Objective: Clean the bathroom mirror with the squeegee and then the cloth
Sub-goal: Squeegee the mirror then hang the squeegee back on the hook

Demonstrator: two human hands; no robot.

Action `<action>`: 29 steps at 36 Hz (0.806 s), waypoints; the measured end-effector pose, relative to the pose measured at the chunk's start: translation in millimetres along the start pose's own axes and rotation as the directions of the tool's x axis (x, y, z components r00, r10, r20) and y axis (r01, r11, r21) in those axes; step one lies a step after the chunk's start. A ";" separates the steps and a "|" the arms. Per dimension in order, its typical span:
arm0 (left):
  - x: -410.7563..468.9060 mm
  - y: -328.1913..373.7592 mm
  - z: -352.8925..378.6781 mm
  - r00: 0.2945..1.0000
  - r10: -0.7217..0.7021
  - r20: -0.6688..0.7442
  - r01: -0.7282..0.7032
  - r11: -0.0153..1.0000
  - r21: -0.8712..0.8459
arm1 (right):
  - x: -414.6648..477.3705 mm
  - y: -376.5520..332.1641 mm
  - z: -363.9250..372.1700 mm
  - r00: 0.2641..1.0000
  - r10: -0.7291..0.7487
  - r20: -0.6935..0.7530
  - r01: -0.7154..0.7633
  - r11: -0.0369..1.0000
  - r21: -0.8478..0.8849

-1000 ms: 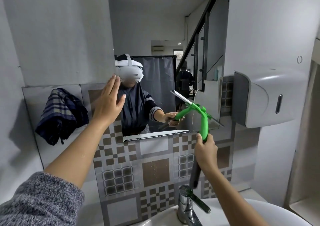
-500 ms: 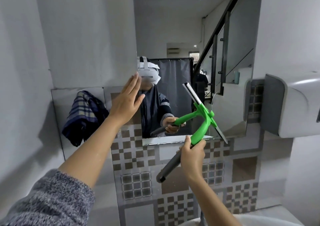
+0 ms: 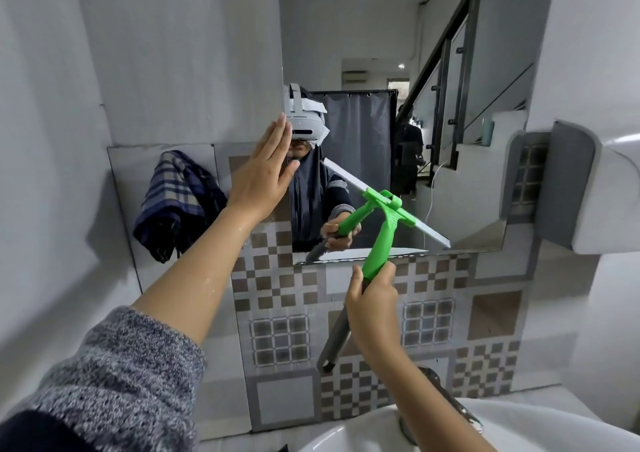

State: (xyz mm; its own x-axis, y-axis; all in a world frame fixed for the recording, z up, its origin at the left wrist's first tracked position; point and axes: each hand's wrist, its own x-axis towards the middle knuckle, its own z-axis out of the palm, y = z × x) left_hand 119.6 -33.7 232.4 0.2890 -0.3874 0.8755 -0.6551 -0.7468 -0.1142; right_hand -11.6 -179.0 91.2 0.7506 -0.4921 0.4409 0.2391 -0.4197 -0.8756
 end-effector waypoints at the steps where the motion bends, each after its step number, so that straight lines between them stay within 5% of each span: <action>1: 0.0 0.8 -0.3 1.000 -0.001 -0.002 0.001 1.000 0.001 | -1.5 0.9 0.7 1.000 -0.009 0.010 0.009 1.000 -0.029; 14: 0.5 5.0 -2.4 0.999 -0.049 0.010 0.049 0.999 -0.017 | -20.6 10.9 -1.4 0.986 -0.007 0.164 0.076 0.907 -0.414; 29: -12.9 17.9 7.5 0.988 -0.153 0.007 0.154 0.986 -0.064 | -15.4 22.5 -41.3 0.962 -0.123 0.246 0.255 0.731 -0.633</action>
State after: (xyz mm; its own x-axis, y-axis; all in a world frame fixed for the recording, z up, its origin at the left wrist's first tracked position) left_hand 109.4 -46.1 215.6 0.3913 -0.2723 0.8791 -0.6465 -0.7612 0.0520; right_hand -43.2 -212.4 72.8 0.8438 -0.2341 0.4829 -0.0237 -0.9152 -0.4023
